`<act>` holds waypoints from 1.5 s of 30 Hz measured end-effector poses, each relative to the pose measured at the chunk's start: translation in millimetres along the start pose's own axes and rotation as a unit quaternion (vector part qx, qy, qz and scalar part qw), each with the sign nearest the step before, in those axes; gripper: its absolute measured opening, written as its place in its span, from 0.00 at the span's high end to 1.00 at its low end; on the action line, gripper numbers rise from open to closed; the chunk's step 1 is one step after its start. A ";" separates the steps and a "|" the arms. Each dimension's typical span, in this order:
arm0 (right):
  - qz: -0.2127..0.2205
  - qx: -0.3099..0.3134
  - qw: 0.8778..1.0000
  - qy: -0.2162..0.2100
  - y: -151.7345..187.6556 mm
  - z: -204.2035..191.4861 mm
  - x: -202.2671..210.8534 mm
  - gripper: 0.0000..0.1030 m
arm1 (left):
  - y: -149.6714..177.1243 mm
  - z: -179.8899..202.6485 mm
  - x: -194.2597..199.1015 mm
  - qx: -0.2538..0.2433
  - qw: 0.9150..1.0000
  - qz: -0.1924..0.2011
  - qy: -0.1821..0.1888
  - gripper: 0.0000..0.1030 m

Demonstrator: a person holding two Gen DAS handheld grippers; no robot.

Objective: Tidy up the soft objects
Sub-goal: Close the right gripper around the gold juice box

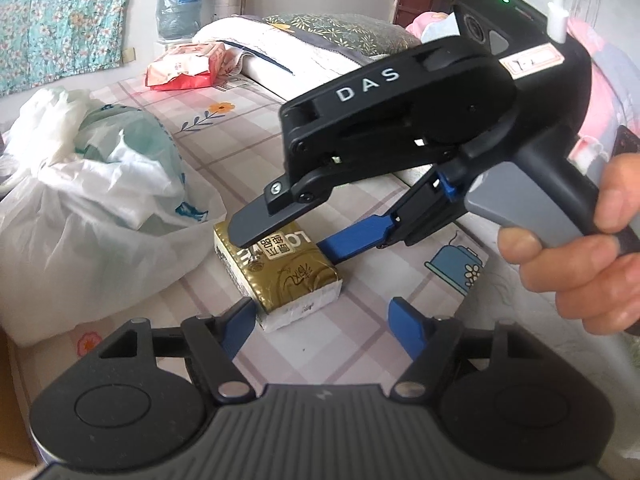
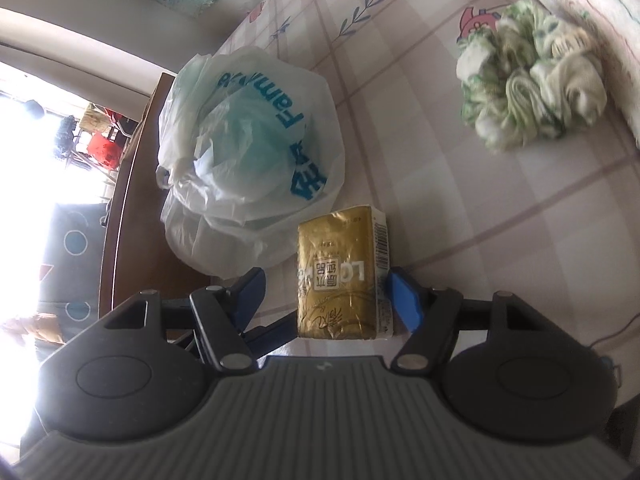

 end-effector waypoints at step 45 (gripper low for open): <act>0.081 0.046 0.995 0.023 8.4 -30.2 25.2 0.60 | -23.4 3.4 25.9 -0.004 0.996 0.037 -0.082 0.36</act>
Point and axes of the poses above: each gripper's, at about its wrist camera, not at the fingertips, and x roughly against the way its jaws point, z to its right, y to its underside, the point moved 4 cm from there along -x, roughly the way its jaws point, and after that the axes turned 7 degrees about -x, right-handed, at the moved point
